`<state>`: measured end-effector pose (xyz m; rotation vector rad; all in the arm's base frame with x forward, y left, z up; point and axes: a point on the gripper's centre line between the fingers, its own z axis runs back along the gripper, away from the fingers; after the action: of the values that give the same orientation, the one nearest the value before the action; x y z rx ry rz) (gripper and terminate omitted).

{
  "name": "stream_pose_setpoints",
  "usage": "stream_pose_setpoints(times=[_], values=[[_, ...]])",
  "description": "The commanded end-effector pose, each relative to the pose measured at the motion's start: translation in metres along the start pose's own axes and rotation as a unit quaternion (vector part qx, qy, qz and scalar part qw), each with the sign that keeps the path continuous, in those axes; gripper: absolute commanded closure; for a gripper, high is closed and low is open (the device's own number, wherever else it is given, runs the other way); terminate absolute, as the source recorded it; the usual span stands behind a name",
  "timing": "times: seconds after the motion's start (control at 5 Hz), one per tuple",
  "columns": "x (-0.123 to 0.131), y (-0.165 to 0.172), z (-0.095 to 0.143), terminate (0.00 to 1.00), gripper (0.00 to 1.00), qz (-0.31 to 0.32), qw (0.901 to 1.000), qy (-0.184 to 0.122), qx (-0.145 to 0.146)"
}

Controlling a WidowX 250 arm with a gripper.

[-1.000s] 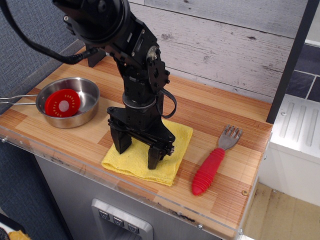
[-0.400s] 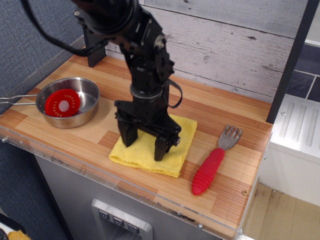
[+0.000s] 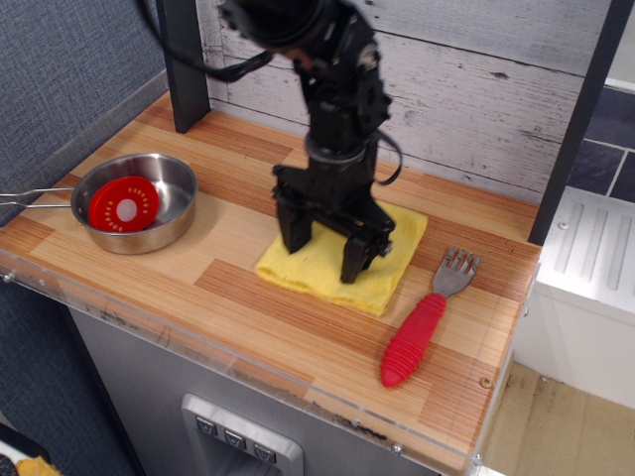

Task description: Pick the yellow towel and pace it on the side of the wall

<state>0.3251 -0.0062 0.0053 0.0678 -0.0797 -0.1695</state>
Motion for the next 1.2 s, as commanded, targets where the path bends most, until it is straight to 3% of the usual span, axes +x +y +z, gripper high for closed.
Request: stream_pose_setpoints(times=[0.0, 0.4, 0.6, 1.0], values=[[0.025, 0.003, -0.010, 0.00, 0.00, -0.005, 0.9998, 0.010, 0.013], [0.049, 0.022, 0.005, 0.00, 0.00, 0.008, 0.9997, -0.010, 0.019], [0.054, 0.026, 0.006, 0.00, 0.00, 0.013, 0.9998, -0.011, -0.001], [0.075, 0.027, 0.053, 0.00, 0.00, 0.020, 0.9966, -0.063, -0.049]])
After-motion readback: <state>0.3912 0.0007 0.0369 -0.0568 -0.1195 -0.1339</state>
